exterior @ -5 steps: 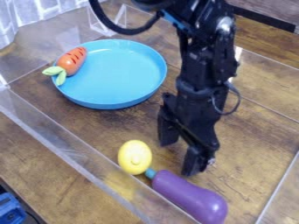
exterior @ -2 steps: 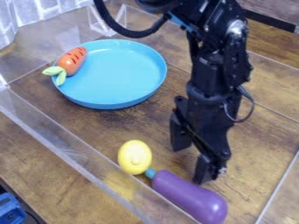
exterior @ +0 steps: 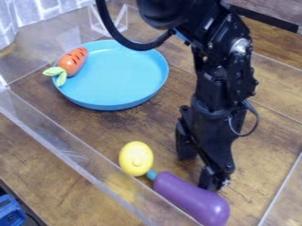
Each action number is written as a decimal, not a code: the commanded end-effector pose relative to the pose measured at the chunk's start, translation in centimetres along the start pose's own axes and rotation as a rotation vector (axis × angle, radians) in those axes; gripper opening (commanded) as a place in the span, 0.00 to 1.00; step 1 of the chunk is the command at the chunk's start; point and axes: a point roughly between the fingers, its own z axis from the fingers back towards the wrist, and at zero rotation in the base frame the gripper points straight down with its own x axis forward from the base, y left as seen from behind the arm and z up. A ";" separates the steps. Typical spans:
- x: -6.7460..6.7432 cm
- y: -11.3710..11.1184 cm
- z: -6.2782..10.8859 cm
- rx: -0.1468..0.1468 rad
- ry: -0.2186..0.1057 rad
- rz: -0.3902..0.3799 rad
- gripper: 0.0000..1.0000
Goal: Put the lemon on the blue tray
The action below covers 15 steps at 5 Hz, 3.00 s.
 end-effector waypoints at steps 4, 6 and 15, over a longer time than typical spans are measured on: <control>0.9 1.0 0.7 0.008 -0.069 0.000 0.00; 1.0 0.5 1.5 0.023 -0.078 0.101 0.00; -1.1 2.7 7.1 0.081 -0.076 -0.043 1.00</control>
